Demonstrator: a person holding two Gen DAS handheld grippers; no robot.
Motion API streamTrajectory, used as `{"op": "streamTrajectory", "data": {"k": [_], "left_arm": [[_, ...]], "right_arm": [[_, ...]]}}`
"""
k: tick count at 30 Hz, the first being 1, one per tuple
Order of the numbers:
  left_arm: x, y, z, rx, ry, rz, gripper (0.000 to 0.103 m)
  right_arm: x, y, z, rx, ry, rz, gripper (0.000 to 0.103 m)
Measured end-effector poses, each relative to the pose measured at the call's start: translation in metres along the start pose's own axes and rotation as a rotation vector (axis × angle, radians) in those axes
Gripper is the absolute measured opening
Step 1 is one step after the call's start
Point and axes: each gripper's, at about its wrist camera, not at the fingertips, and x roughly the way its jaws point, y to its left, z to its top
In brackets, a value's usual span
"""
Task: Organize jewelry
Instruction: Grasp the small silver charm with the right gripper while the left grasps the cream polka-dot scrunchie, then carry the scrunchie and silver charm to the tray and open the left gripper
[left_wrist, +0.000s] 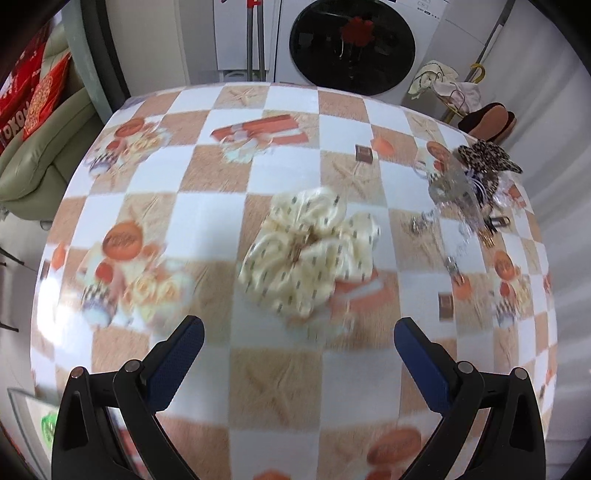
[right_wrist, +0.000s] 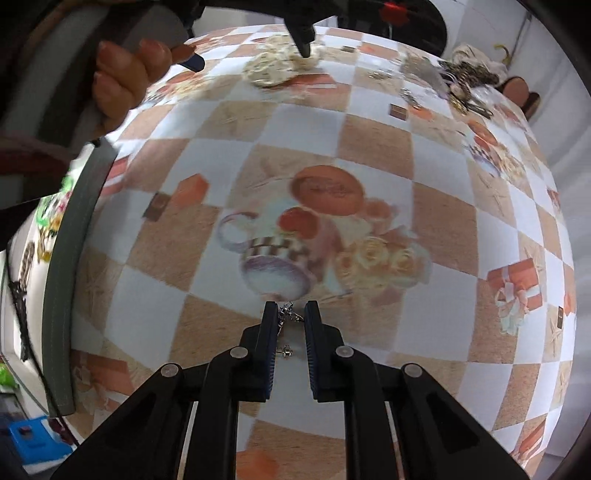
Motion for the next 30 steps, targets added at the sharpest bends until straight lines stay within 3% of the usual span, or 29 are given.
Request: {"op": "streamTrajectory", "data": {"k": [8,9,11,12,13,16,19,30], "left_arm": [[0.037,-0.012,0.032,0.014,-0.014,0.05,0.101],[0.041,-0.013,0.034,0.019,-0.013,0.066,0.091],[0.051,-0.014,0.036,0.029,0.011,0.09,0.08],[0.053,-0.015,0.036,0.035,0.013,0.095,0.067],[0.054,-0.016,0.035,0.044,0.006,0.093,0.066],[0.05,-0.023,0.033,0.094,-0.018,0.086,0.025],[0.046,-0.028,0.029,0.123,-0.016,0.084,0.019],[-0.005,-0.029,-0.024,0.139,-0.008,-0.005,0.019]], "right_arm": [[-0.003,-0.025,0.003,0.062,0.016,0.028,0.016],[-0.004,-0.029,0.003,0.072,0.019,0.032,0.016],[-0.004,-0.035,0.004,0.088,0.023,0.039,0.016],[-0.003,-0.038,0.006,0.096,0.026,0.043,0.016],[-0.004,-0.041,0.006,0.103,0.026,0.046,0.016],[-0.007,-0.049,0.007,0.122,0.023,0.05,0.016],[-0.008,-0.057,0.012,0.15,0.024,0.063,0.016],[-0.026,-0.079,0.017,0.238,0.009,0.106,0.016]]}}
